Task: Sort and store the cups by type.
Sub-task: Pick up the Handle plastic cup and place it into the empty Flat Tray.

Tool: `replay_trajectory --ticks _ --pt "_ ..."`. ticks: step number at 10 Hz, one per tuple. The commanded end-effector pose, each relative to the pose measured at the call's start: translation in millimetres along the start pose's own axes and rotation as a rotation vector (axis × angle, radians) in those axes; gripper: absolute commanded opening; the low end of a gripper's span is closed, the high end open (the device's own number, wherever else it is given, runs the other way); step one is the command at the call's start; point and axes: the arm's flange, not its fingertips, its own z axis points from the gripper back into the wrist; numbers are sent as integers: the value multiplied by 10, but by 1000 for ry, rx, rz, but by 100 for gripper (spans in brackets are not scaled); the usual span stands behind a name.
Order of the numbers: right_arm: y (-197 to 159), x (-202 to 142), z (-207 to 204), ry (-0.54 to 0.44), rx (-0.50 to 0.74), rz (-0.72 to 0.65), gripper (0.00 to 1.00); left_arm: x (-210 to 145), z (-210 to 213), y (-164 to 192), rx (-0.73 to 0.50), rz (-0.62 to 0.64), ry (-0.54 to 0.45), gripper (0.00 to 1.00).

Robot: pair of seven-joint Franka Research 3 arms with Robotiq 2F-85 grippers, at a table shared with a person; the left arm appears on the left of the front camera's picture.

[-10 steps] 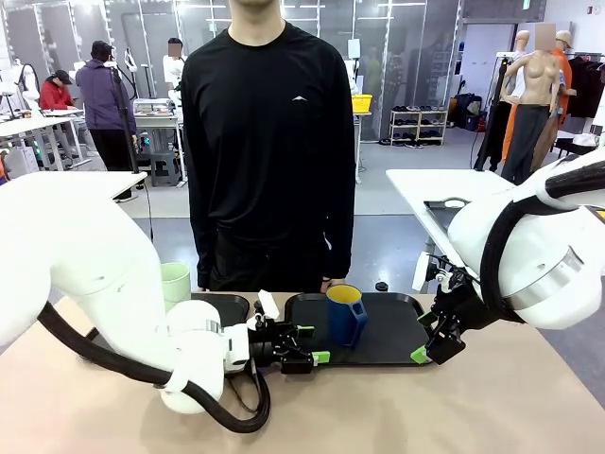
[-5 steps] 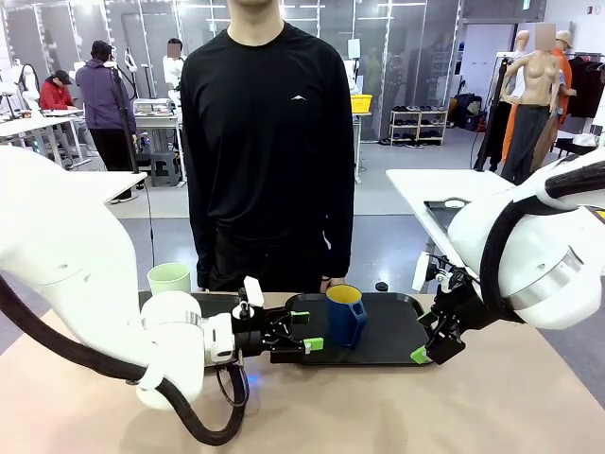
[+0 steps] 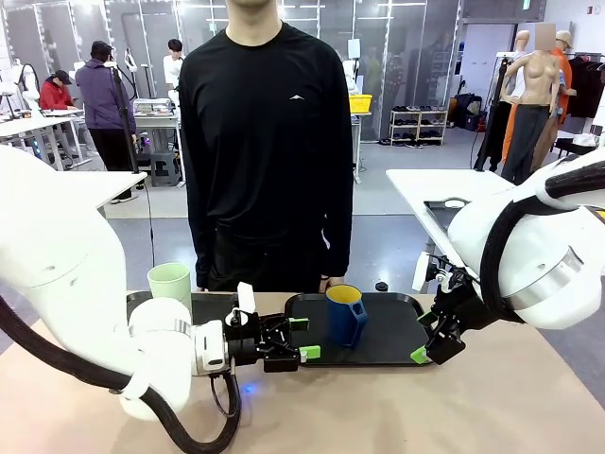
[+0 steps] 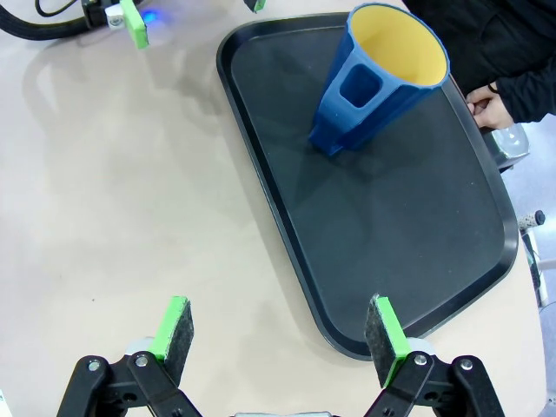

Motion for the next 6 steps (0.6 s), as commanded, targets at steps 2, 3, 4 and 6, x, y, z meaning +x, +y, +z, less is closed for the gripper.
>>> replay_trajectory --ticks 2,3,4,6 --pt "-6 -14 -10 3 1 6 100 29 -31 54 16 -12 3 100" --pt "-6 -14 -10 3 1 6 100 29 -31 54 16 -12 3 100" --pt "-6 -14 -10 3 1 6 100 29 -31 54 16 -12 3 100" --pt "-6 -14 -10 3 1 6 100 29 -31 54 16 -12 3 100"
